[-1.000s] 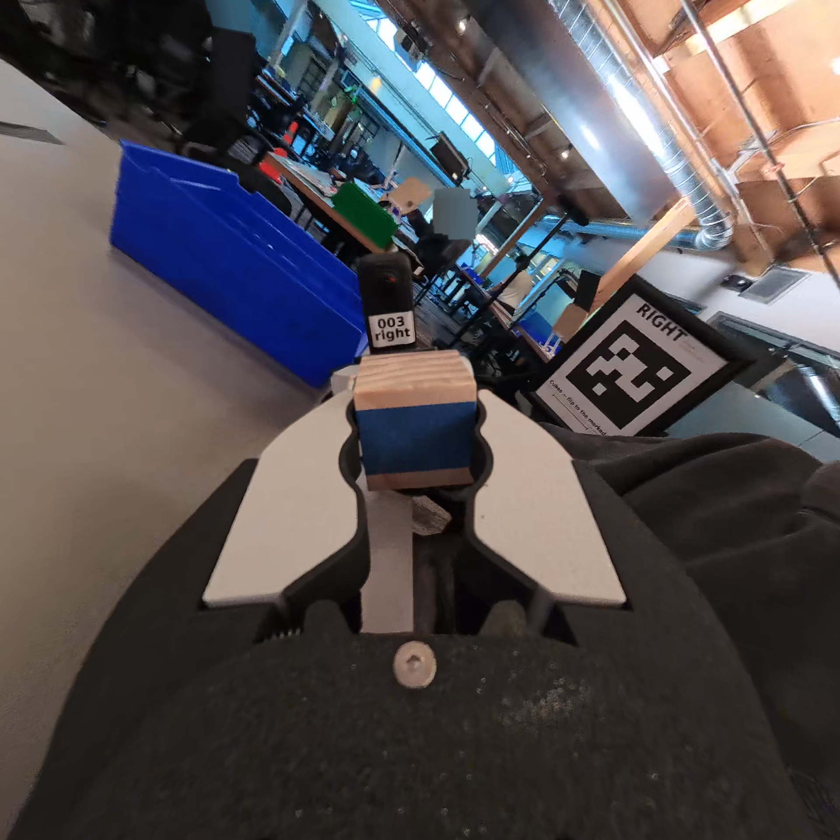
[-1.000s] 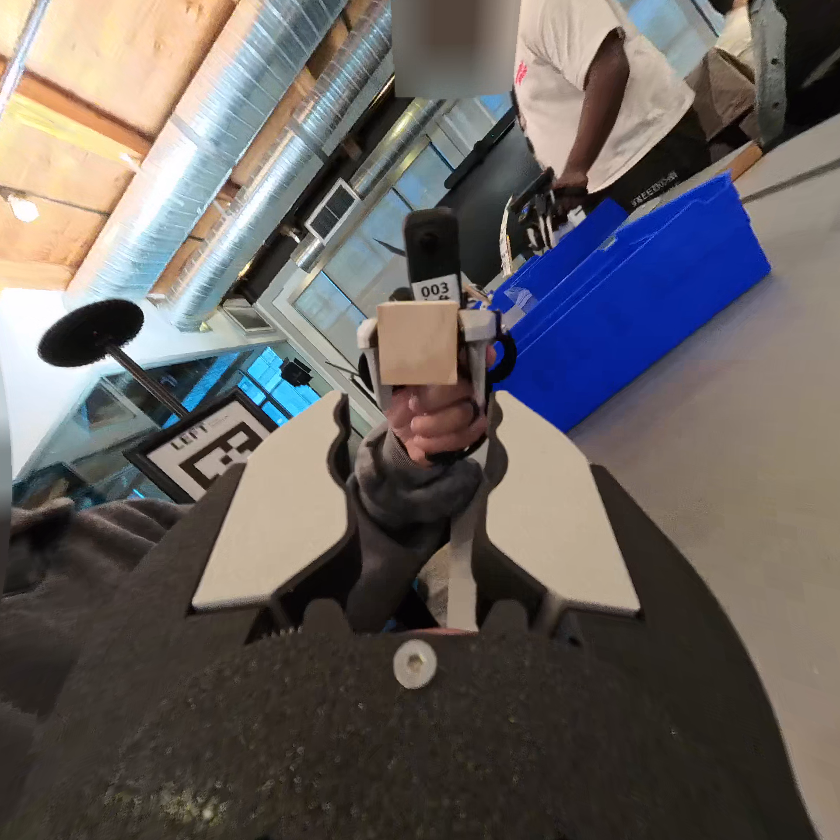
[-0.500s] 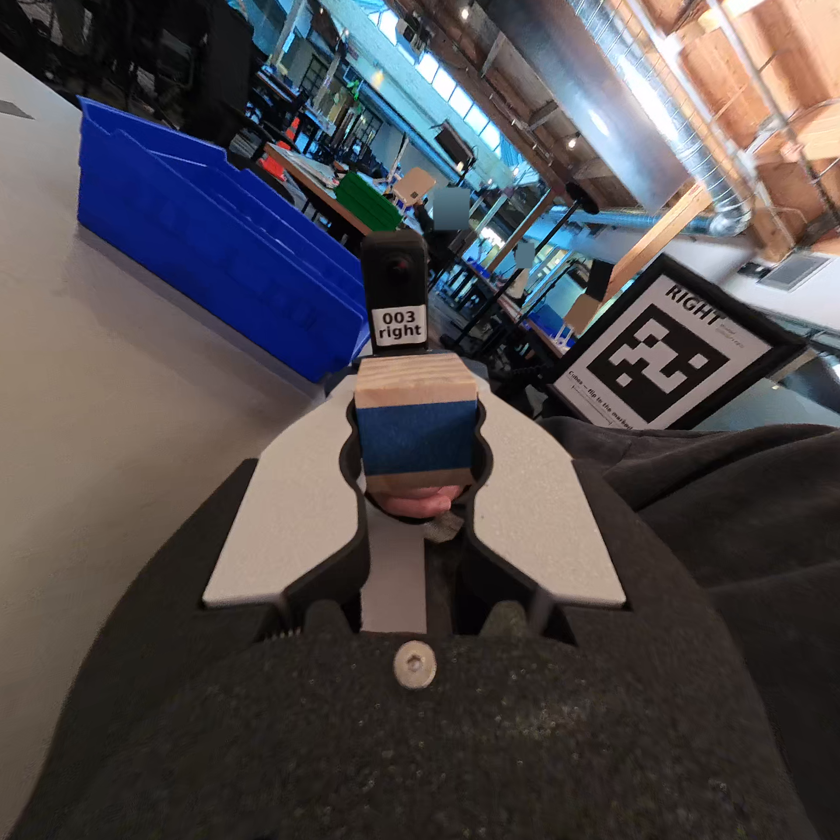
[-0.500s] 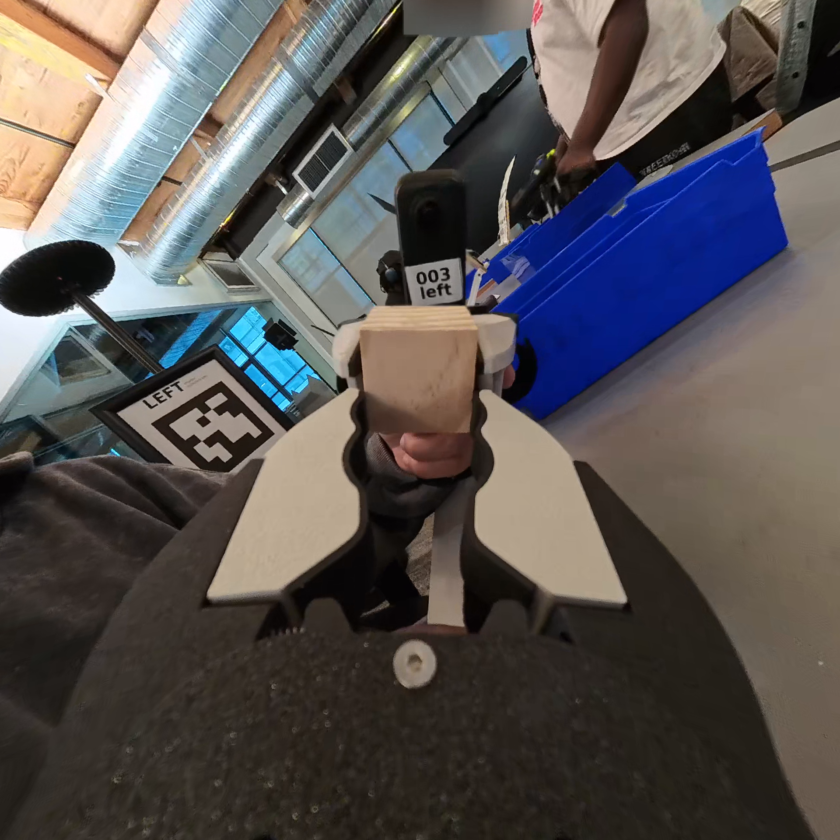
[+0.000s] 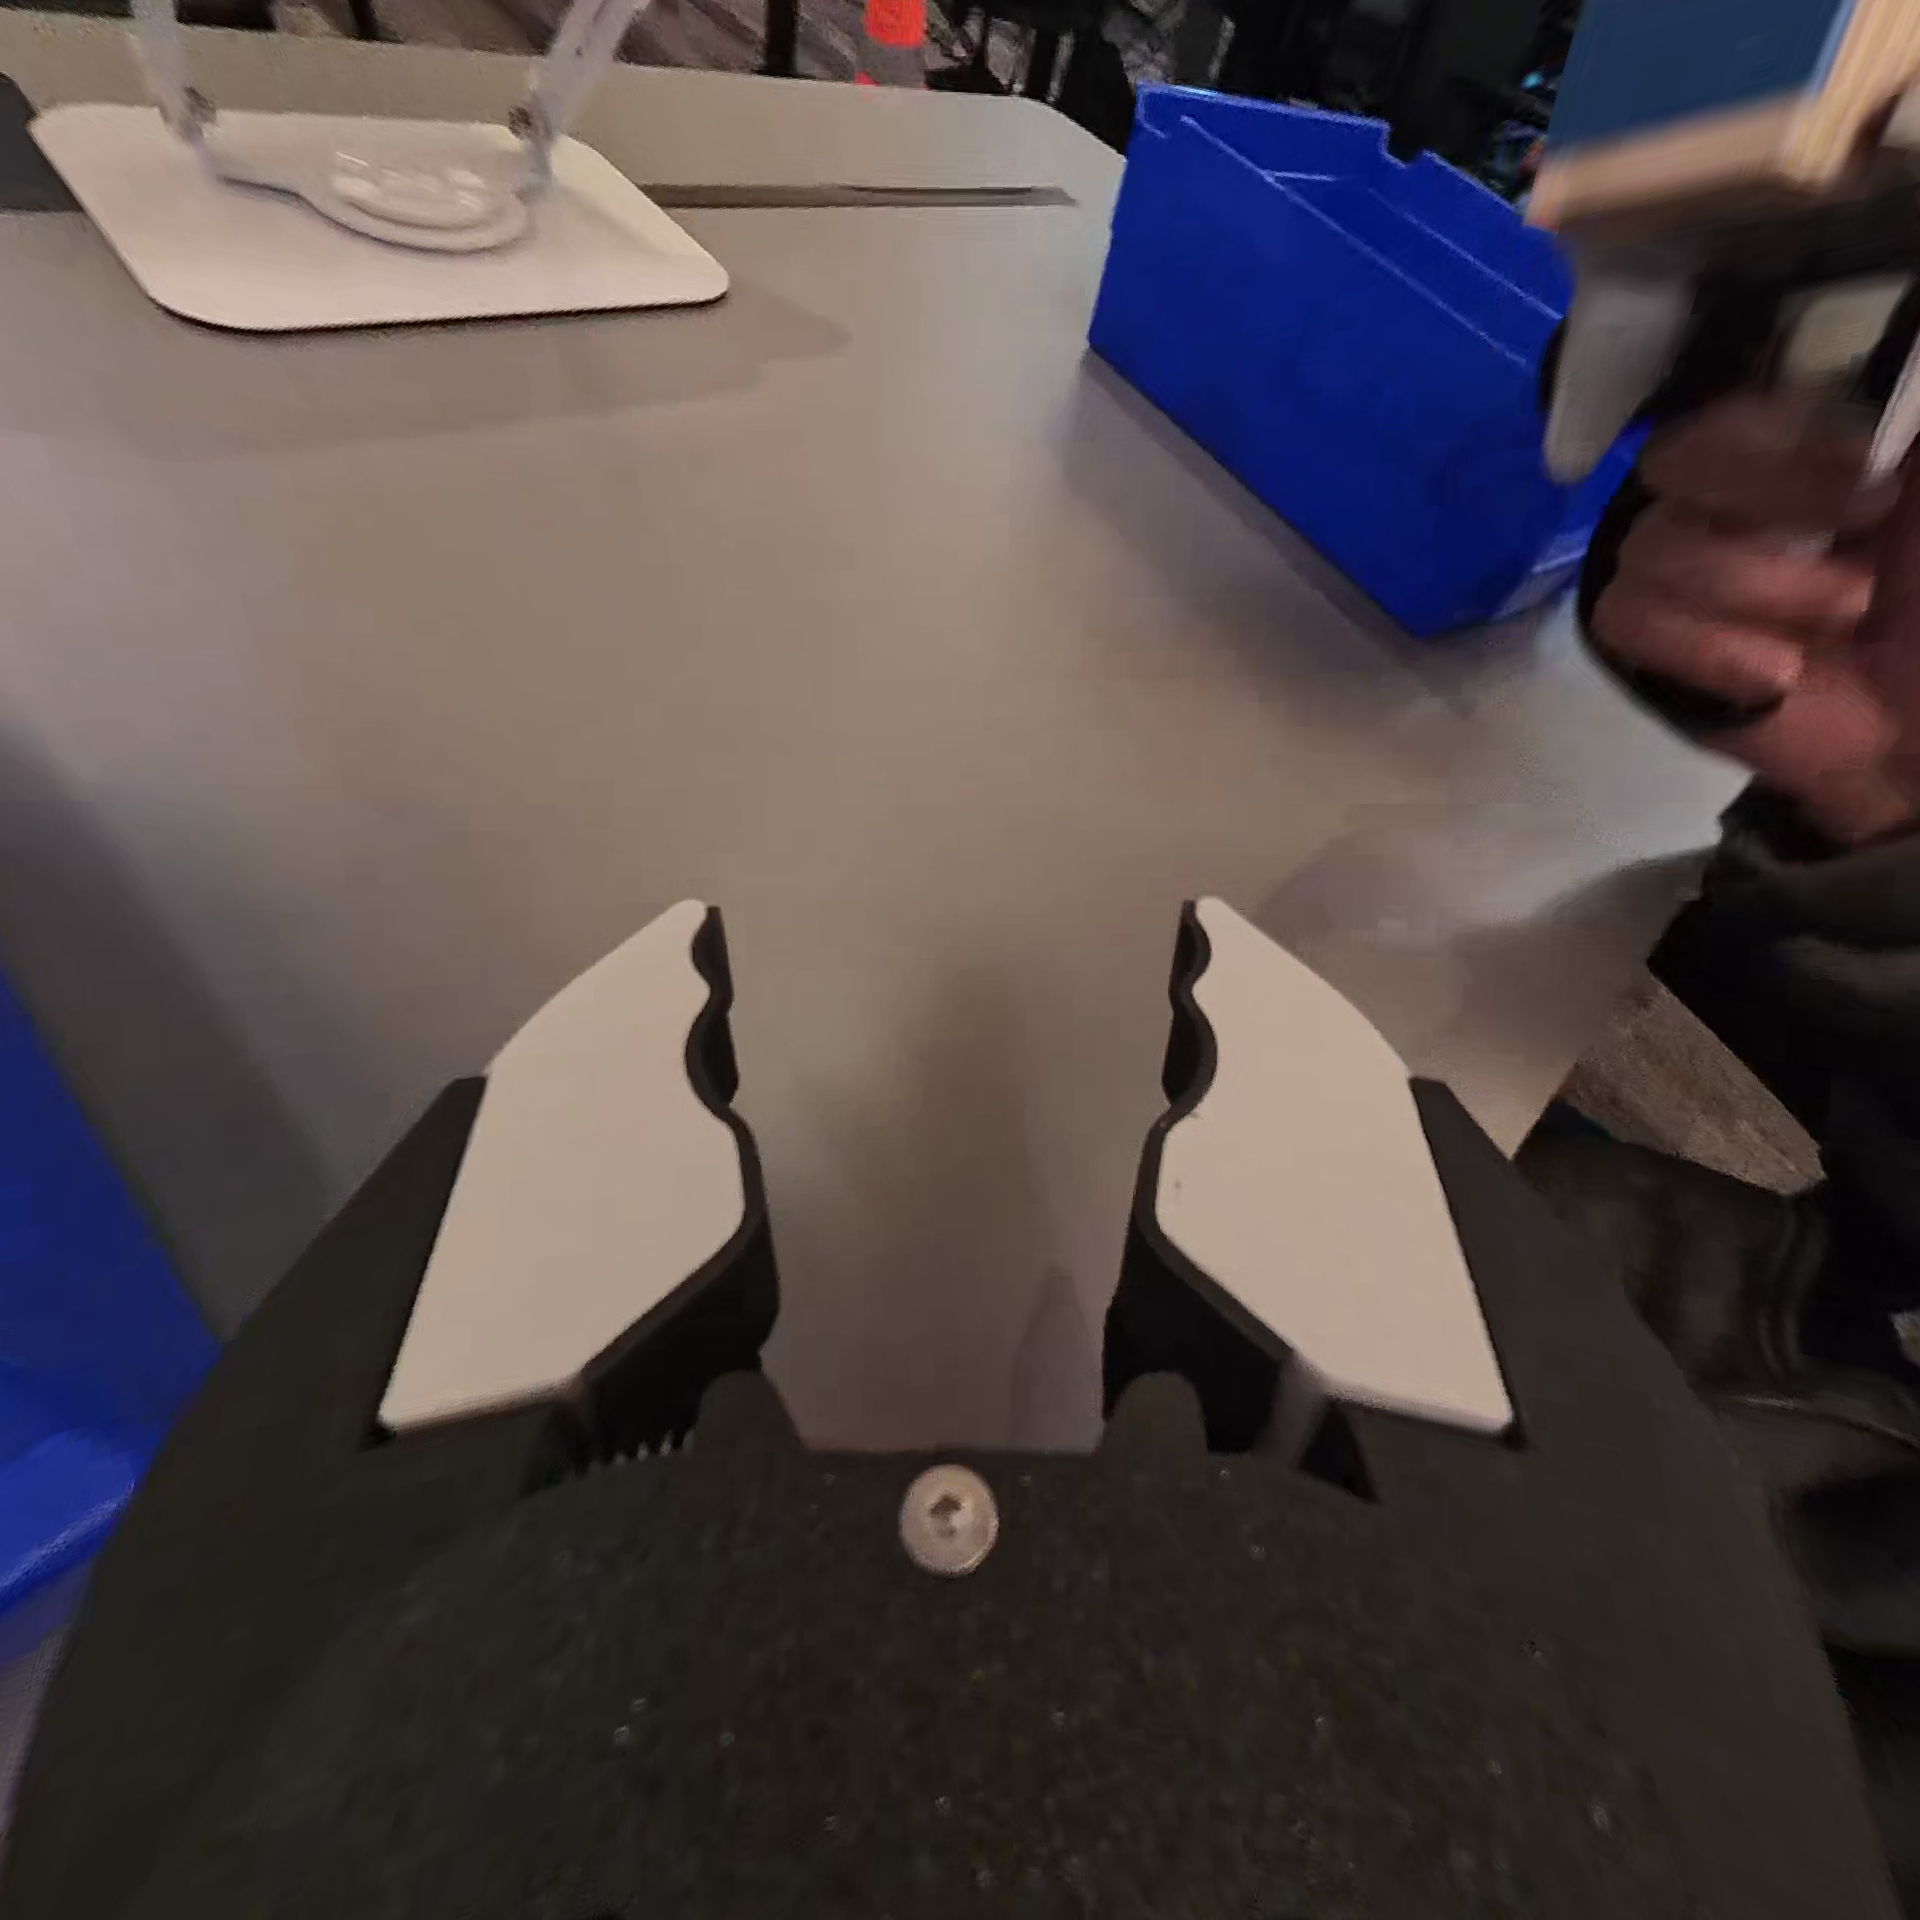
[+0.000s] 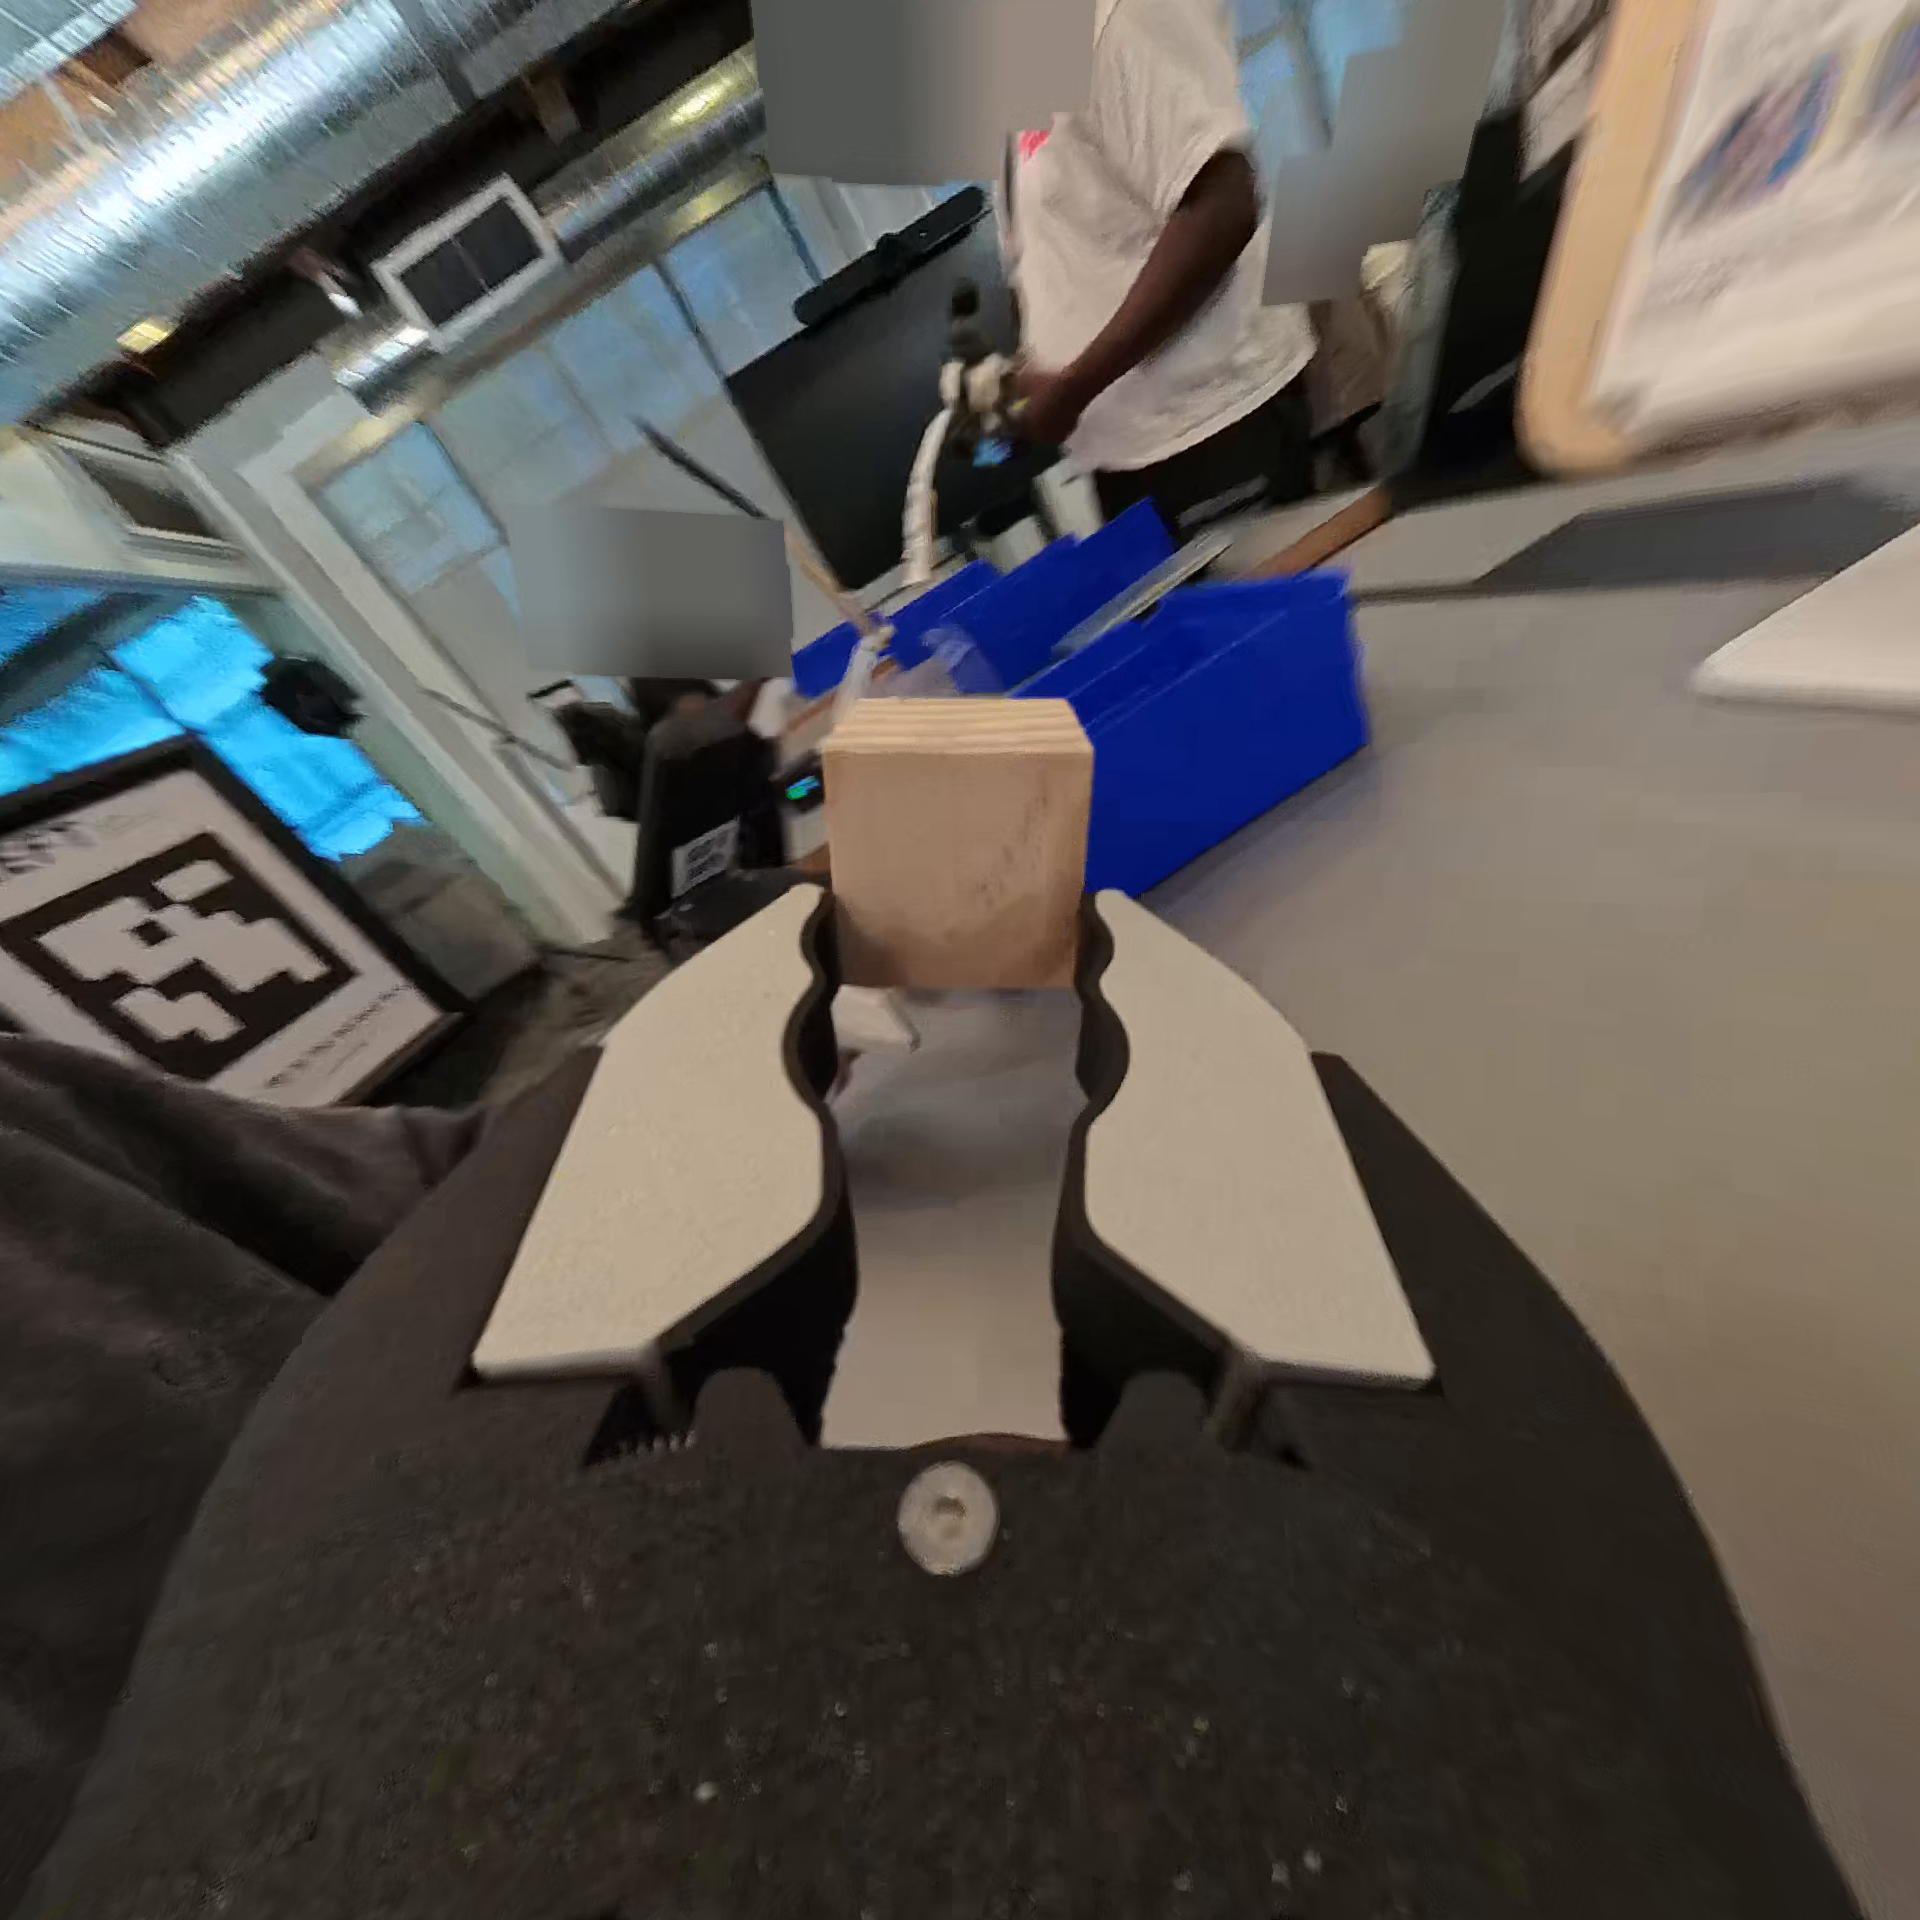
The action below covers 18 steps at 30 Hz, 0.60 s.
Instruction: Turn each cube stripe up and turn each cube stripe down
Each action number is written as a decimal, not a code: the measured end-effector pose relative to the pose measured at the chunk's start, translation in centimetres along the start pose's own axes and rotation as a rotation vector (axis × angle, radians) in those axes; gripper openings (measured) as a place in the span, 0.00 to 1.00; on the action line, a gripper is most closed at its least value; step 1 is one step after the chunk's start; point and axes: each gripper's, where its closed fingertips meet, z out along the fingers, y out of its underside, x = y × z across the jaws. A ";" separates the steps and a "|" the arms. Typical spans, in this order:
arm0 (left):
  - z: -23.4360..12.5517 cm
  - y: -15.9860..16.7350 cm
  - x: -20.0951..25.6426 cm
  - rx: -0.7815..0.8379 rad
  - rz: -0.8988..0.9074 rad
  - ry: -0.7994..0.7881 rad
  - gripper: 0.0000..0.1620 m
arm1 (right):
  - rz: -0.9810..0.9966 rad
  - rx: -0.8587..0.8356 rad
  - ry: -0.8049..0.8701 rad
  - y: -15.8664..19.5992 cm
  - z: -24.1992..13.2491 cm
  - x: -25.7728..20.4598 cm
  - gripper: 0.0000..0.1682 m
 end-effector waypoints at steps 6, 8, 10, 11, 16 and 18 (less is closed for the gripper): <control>0.7 0.9 1.0 -0.064 0.072 0.021 0.48 | -0.134 -0.142 0.734 -9.0 -14.9 6.7 0.26; 1.0 1.2 1.6 -0.079 0.062 0.055 0.47 | -0.055 -0.340 0.967 -7.3 -19.9 10.1 0.26; 1.1 1.5 2.0 -0.098 0.051 0.080 0.47 | 0.029 -0.465 1.115 -5.3 -23.1 13.0 0.26; 1.1 1.7 2.1 -0.107 0.053 0.083 0.46 | 0.087 -0.504 1.149 -4.1 -24.0 14.1 0.26; 1.0 1.9 2.1 -0.121 0.065 0.077 0.46 | 0.320 -0.759 1.315 1.3 -28.5 17.0 0.26; 1.1 2.0 2.2 -0.129 0.062 0.084 0.46 | 0.372 -0.845 1.338 3.4 -29.4 17.7 0.26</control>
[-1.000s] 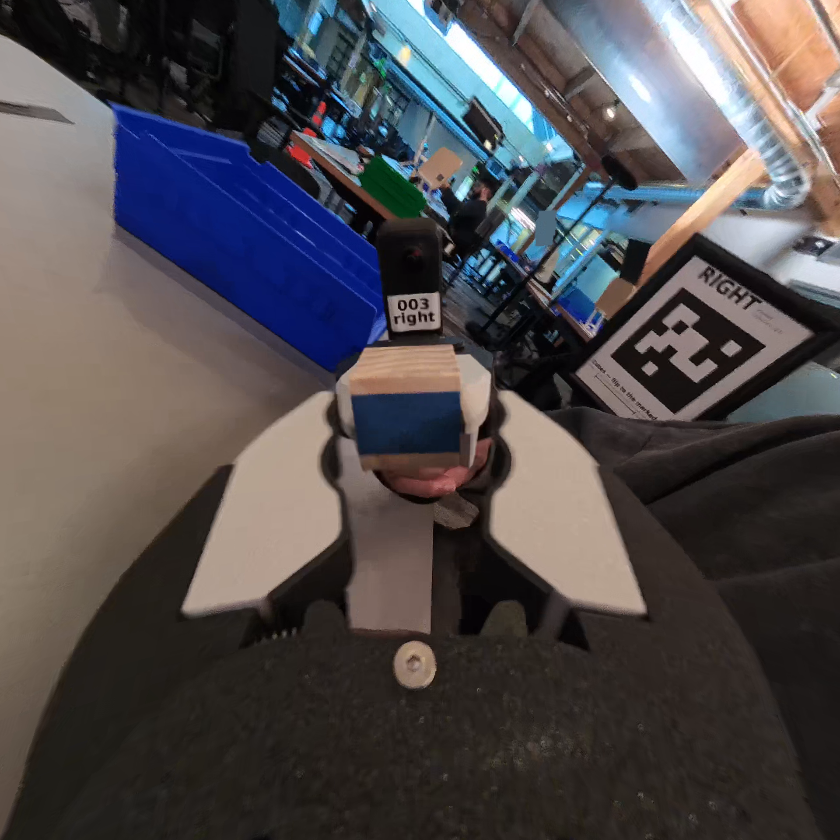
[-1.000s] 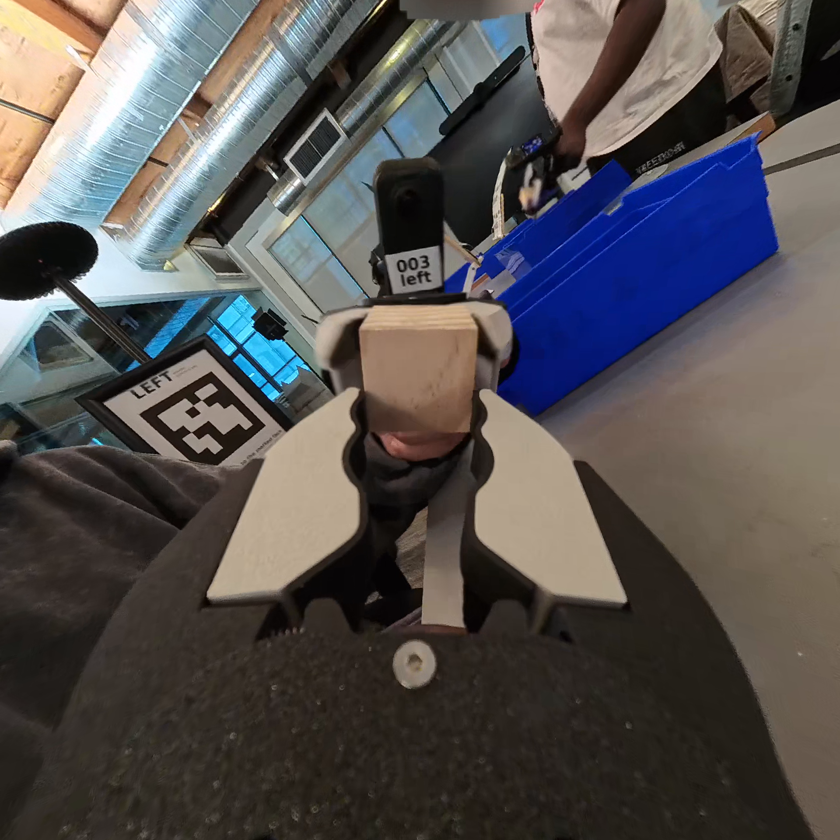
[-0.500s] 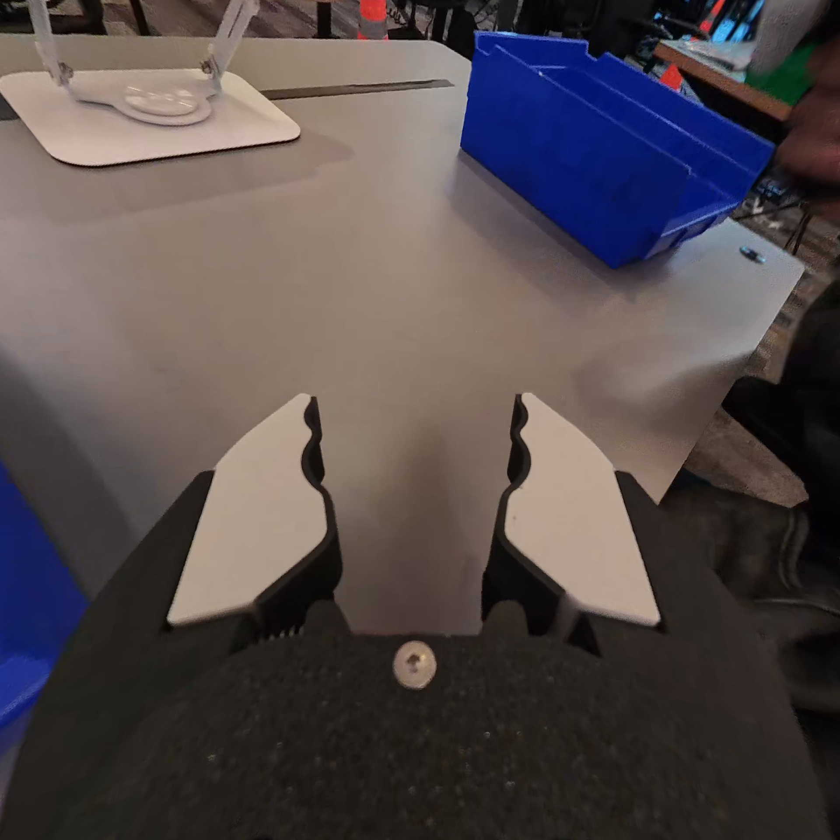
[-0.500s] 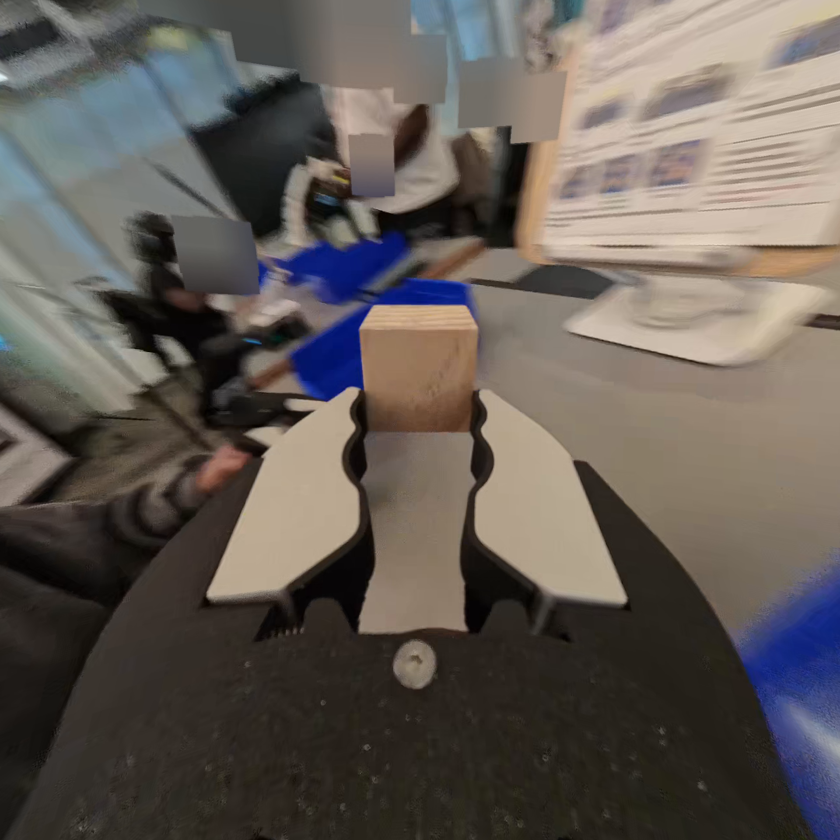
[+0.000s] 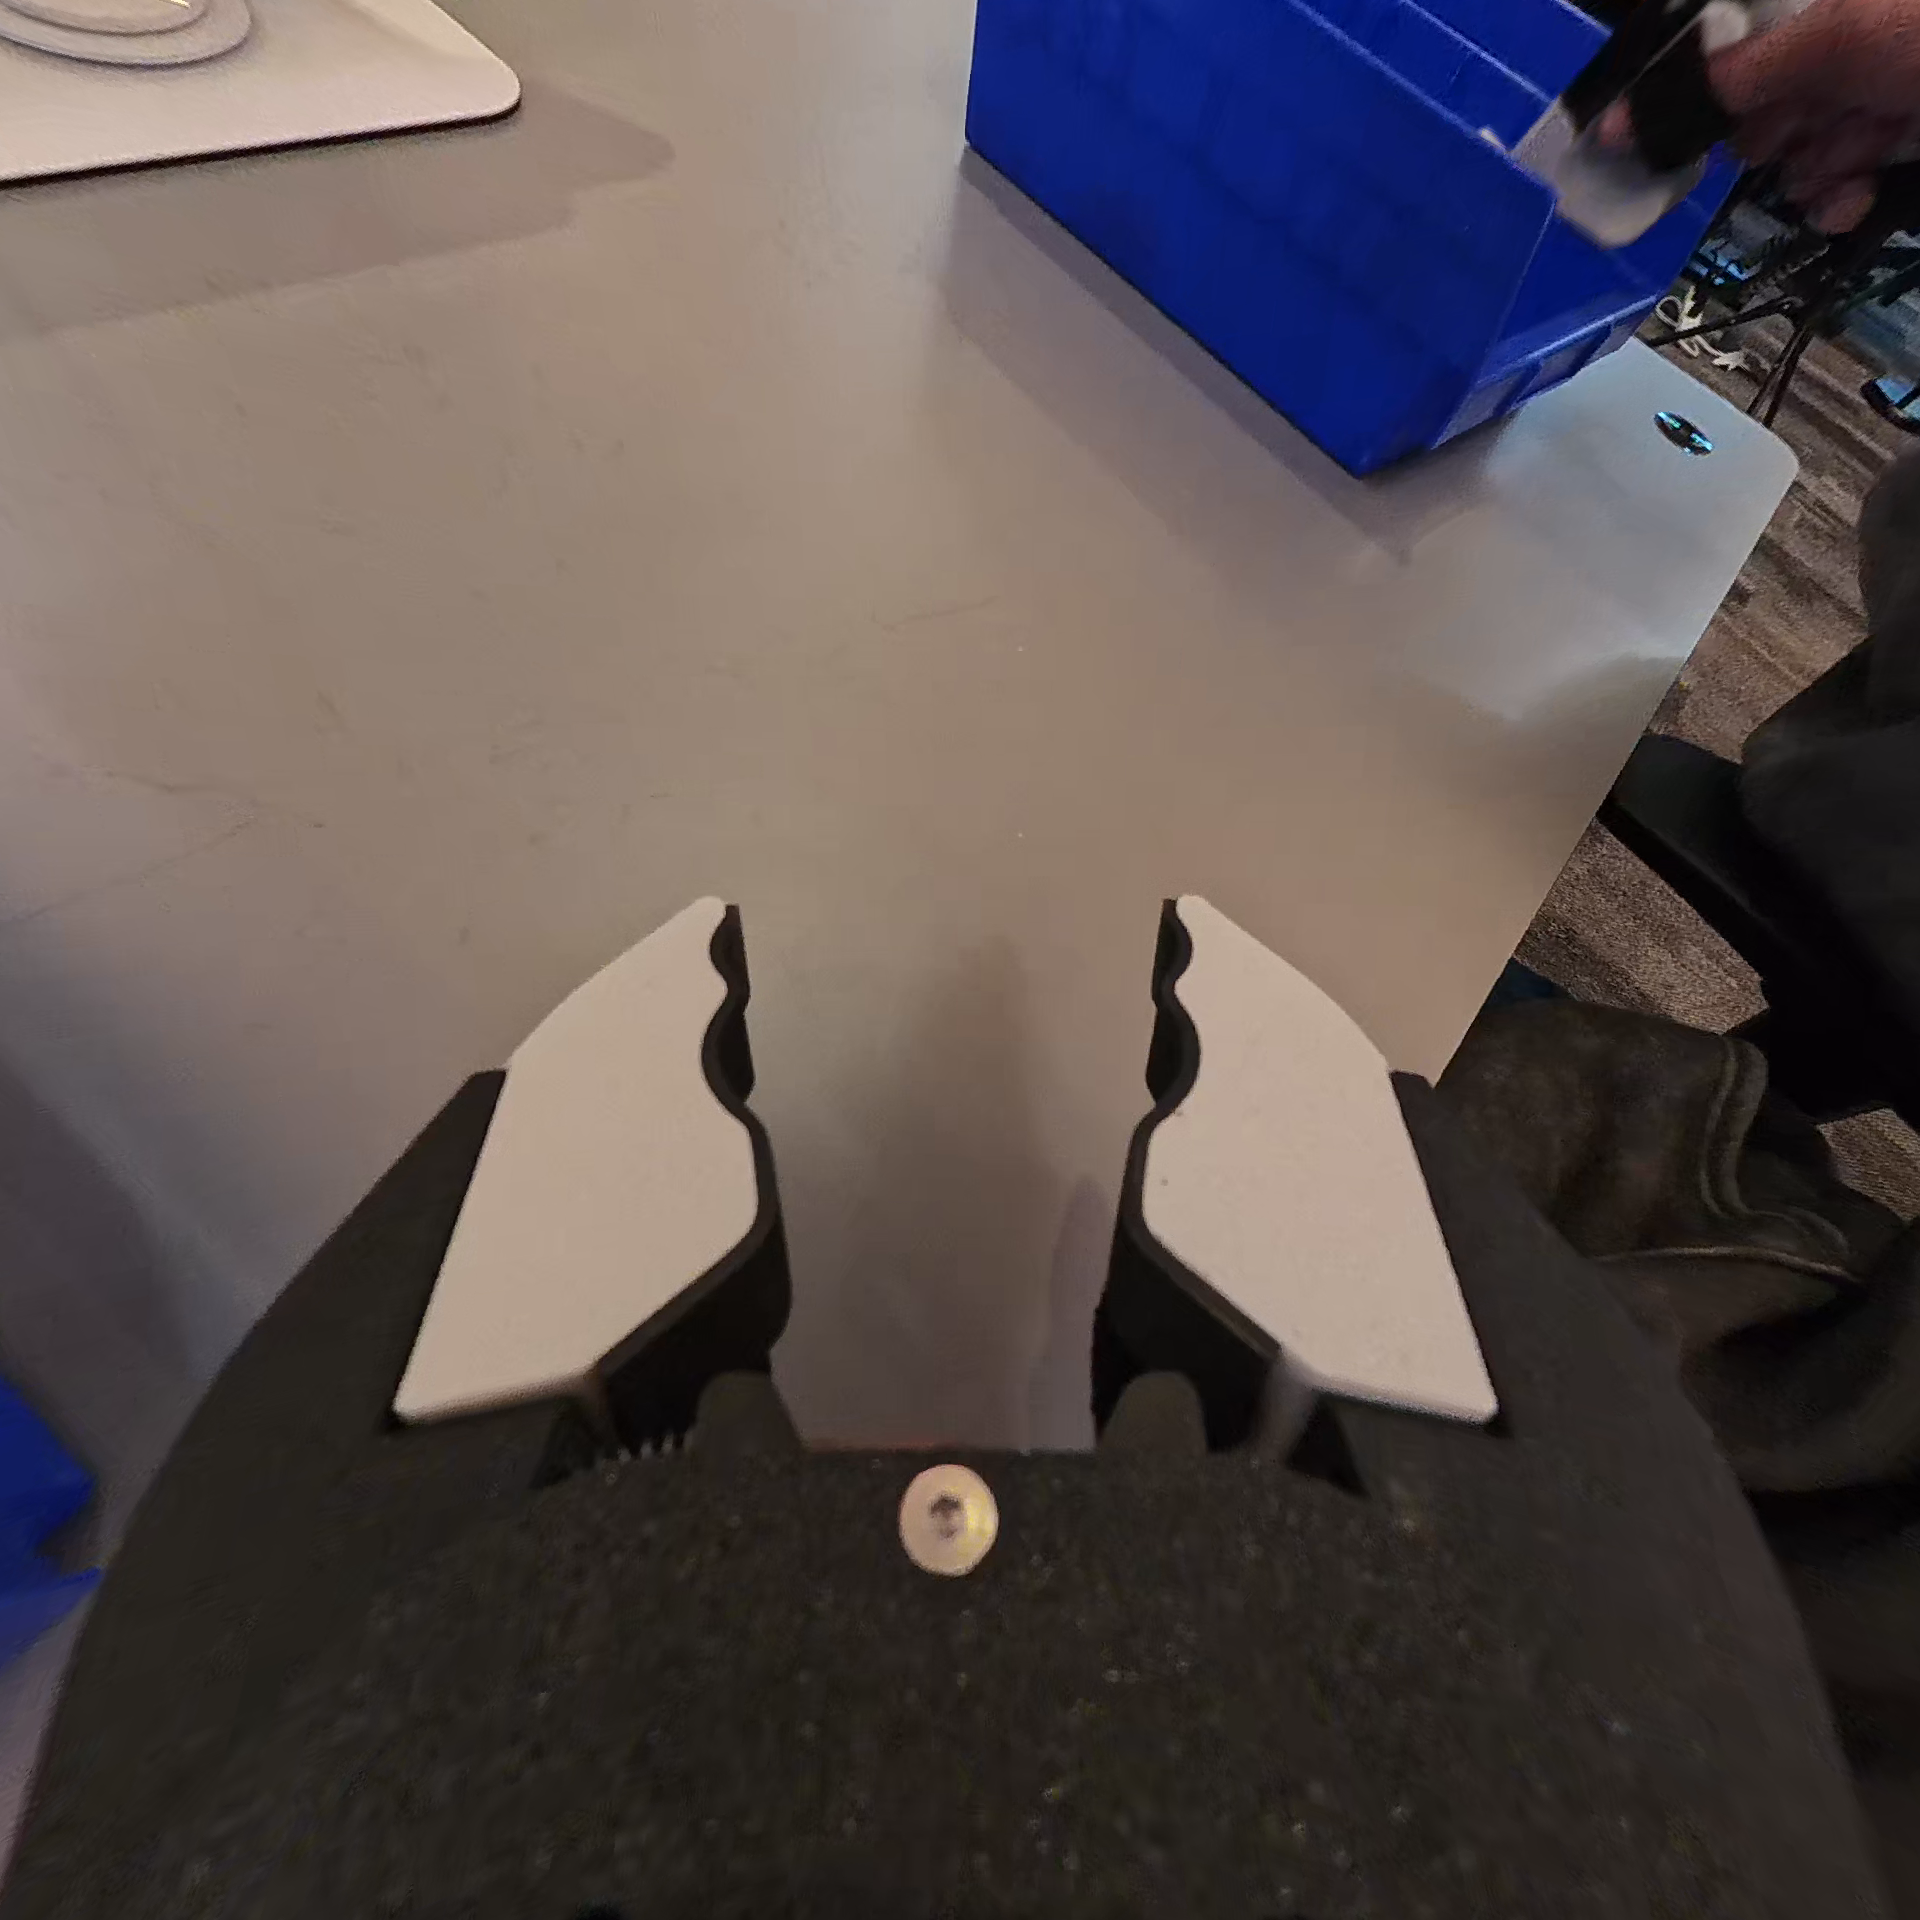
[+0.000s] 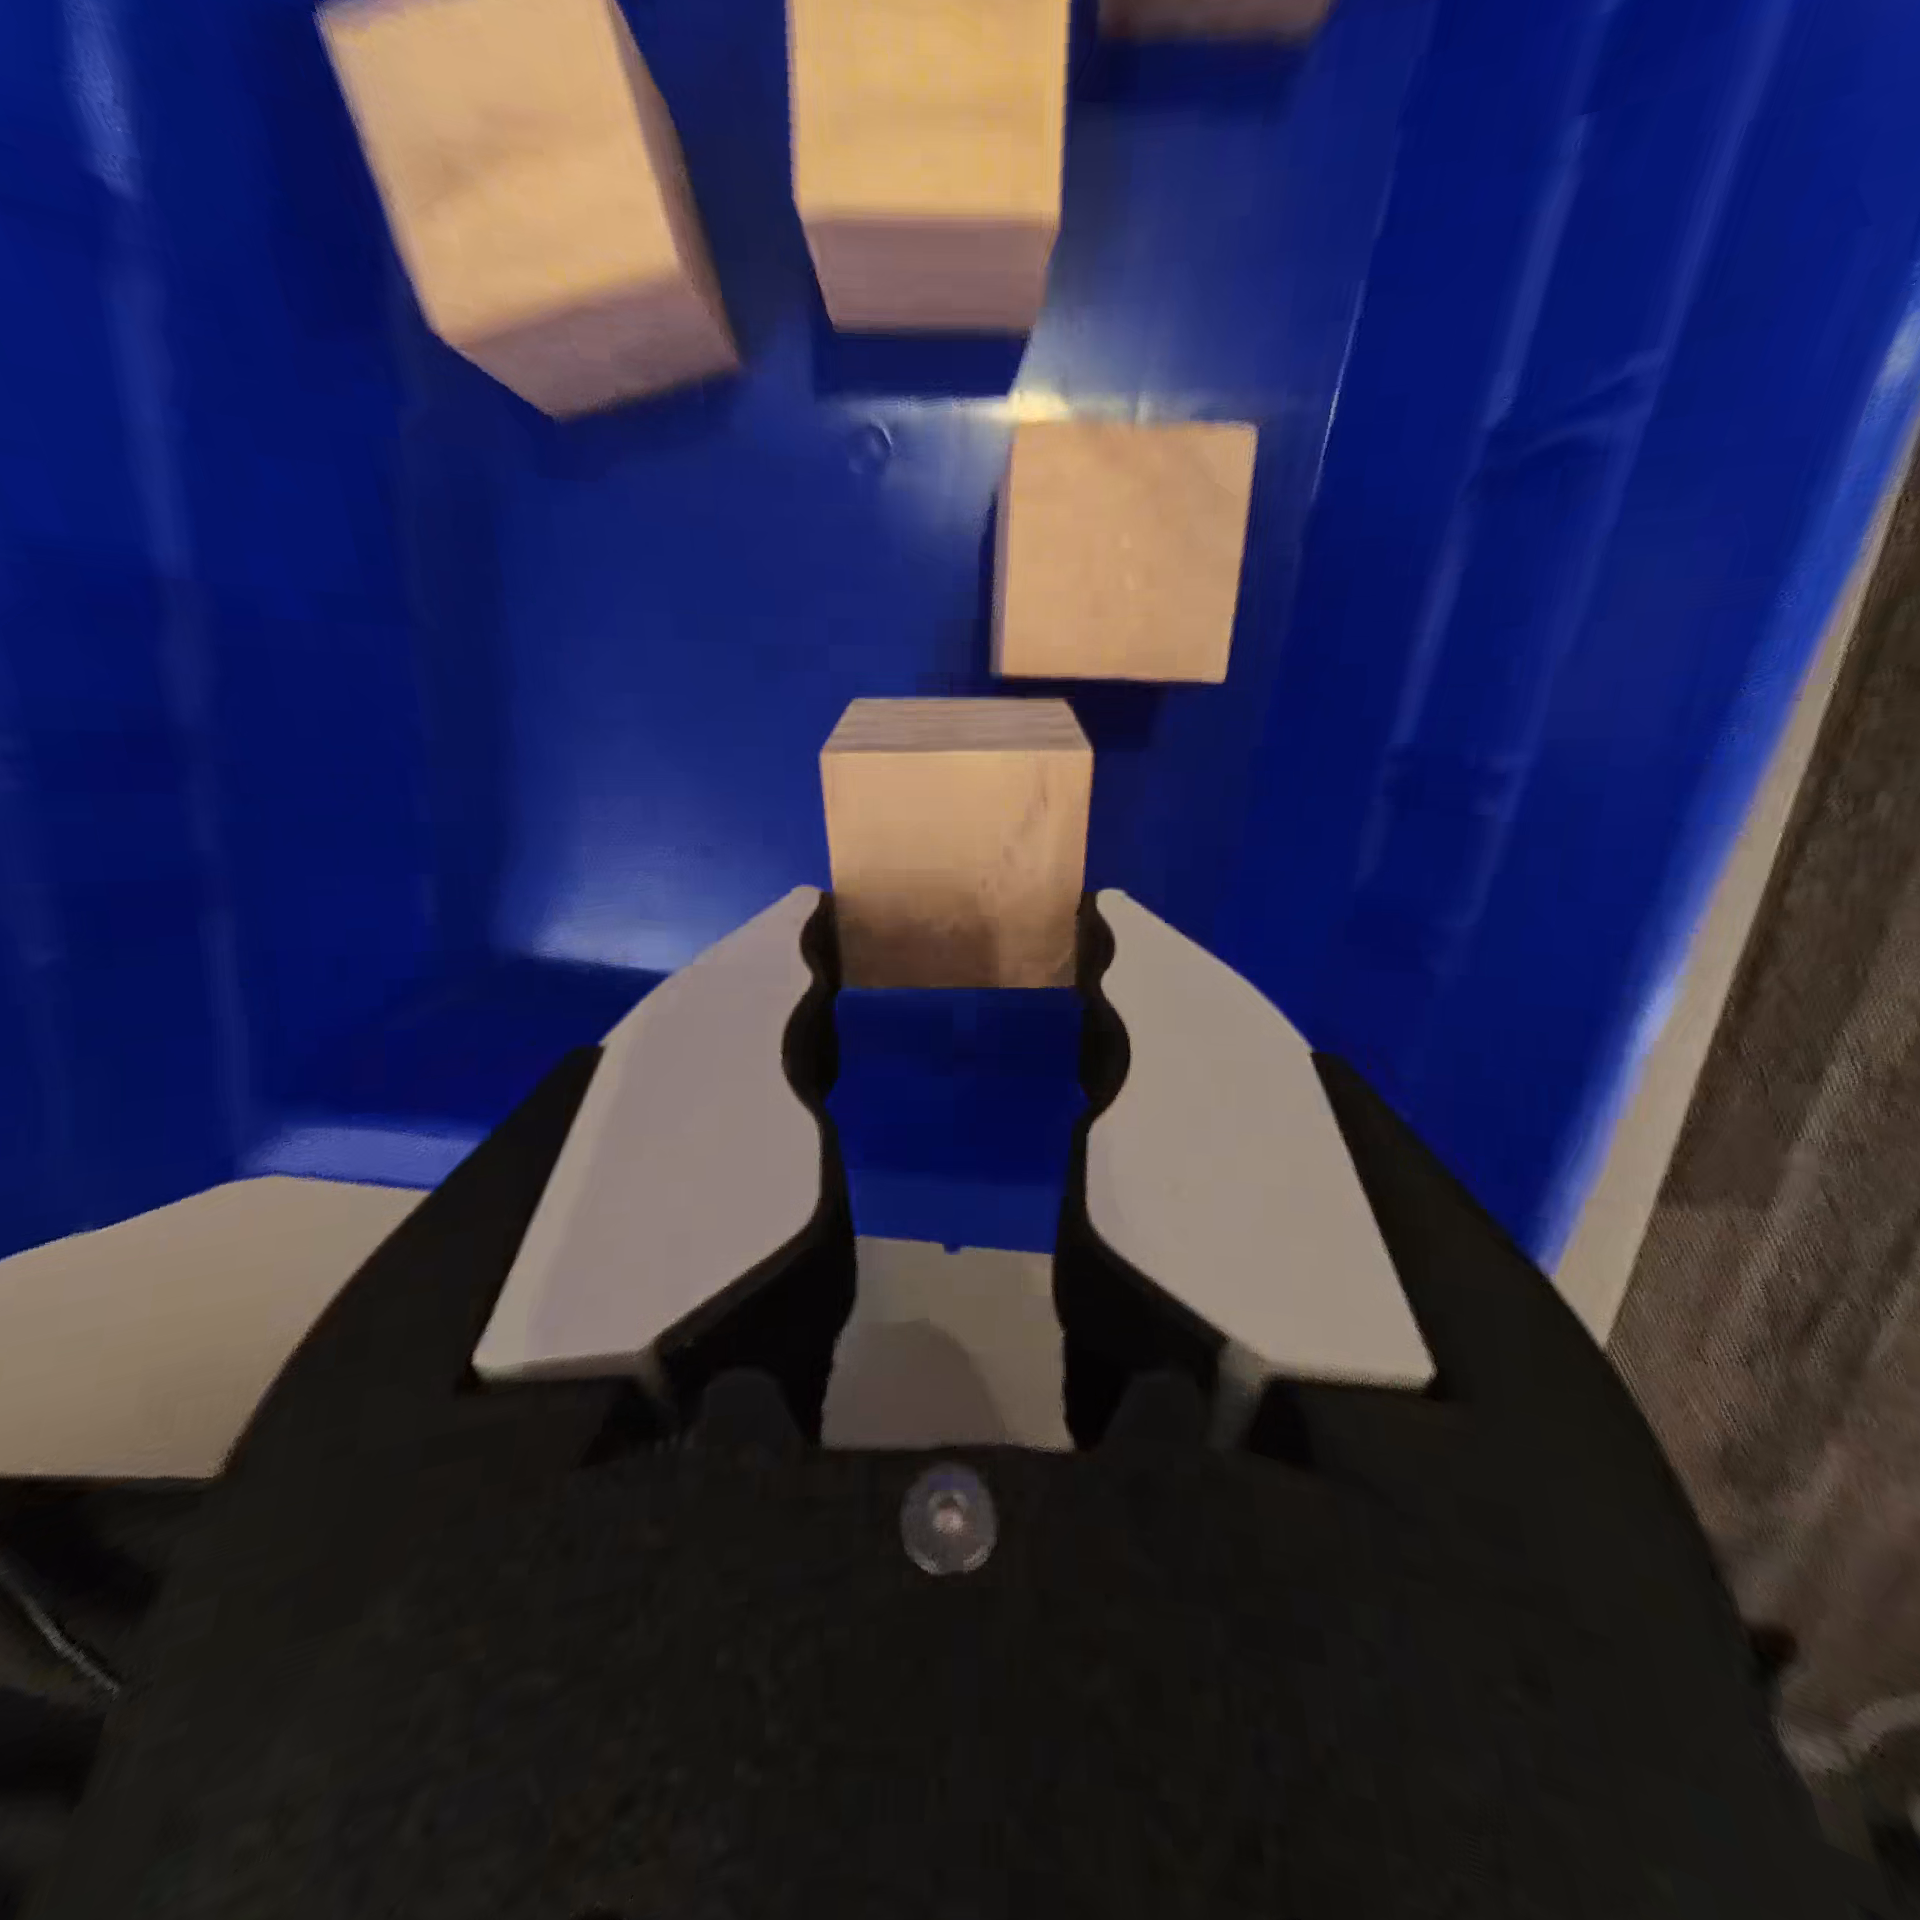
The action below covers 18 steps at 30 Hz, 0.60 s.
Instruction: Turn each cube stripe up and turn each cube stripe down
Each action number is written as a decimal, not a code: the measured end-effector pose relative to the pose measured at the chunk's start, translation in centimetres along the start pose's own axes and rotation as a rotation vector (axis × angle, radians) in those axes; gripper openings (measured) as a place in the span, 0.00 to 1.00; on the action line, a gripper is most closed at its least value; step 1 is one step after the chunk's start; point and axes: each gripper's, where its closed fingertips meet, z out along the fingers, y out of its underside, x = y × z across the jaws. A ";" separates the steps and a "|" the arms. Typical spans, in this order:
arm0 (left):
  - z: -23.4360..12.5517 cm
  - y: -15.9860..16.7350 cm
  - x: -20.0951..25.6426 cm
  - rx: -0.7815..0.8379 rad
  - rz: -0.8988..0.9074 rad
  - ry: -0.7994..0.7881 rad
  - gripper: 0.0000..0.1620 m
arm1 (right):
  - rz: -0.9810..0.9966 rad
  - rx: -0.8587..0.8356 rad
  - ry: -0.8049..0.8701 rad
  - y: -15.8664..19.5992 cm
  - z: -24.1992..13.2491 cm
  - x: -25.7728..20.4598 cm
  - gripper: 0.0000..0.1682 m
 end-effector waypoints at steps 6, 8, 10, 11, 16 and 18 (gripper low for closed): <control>0.3 0.4 0.7 -0.027 0.024 0.018 0.46 | 0.028 -0.061 0.073 0.7 1.9 1.4 0.26; 0.5 0.7 0.7 -0.040 0.034 0.014 0.46 | 0.010 -0.071 0.098 1.0 1.6 1.6 0.37; 0.5 0.7 0.6 -0.038 0.030 0.020 0.47 | -0.010 -0.006 0.069 0.5 0.0 1.0 0.43; 0.4 0.6 0.6 -0.032 0.026 0.021 0.47 | -0.013 0.048 0.059 0.0 -1.4 0.7 0.44; -0.8 -0.8 -0.7 0.052 0.009 -0.007 0.39 | -0.167 0.623 -0.059 -4.9 -12.3 -5.2 0.41; -1.6 -1.8 -2.5 0.119 0.024 -0.105 0.43 | -0.239 0.970 -0.189 -6.5 -16.1 -10.5 0.48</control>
